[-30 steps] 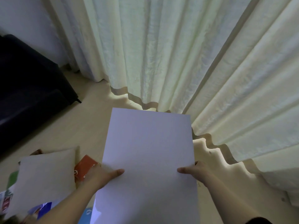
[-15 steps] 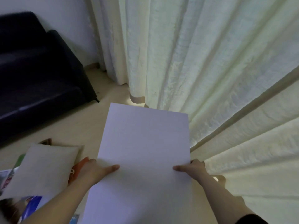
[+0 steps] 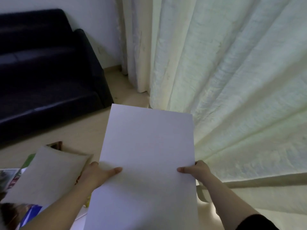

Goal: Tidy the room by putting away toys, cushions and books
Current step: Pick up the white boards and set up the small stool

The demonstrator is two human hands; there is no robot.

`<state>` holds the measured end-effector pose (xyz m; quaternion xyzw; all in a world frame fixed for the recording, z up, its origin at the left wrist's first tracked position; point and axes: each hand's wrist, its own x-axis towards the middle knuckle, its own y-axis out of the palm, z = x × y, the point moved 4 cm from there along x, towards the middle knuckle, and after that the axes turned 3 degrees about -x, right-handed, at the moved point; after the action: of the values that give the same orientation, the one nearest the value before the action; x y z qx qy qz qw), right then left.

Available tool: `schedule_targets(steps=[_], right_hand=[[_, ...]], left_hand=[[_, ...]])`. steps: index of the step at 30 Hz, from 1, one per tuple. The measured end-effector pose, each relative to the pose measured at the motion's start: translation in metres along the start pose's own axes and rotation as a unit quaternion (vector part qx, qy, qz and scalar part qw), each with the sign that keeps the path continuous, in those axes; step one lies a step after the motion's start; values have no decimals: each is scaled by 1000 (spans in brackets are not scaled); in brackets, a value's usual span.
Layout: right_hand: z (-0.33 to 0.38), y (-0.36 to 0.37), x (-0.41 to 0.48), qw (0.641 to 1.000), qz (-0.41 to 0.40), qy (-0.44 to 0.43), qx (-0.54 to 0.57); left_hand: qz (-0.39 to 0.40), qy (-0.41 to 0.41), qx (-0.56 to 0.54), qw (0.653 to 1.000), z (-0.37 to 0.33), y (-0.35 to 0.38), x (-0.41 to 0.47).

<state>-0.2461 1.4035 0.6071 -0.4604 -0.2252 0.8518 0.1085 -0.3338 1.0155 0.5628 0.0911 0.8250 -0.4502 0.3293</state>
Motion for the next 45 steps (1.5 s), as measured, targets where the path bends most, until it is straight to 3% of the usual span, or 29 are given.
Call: schedule_targets(steps=[9,16,27,32,45], right_hand=[[132,-5,69,998,-3,-44,-53],[178,-12,138,996,-5,-23,-84],[297,-54,267,984,51,-84,-150],[318,-71,321,980,69,-85,-168],[378,-39,409,971,71,-81,-212]], left_hand=[[25,-39,-27,999,-36,-52,90],[12,-63,-43,997,-78,-70,134],[-22,-127,-114,985,-177,-85,187],[-40,-165,-119,978,-215,-66,202],[-55,-208,-126,968,-202,-41,288]])
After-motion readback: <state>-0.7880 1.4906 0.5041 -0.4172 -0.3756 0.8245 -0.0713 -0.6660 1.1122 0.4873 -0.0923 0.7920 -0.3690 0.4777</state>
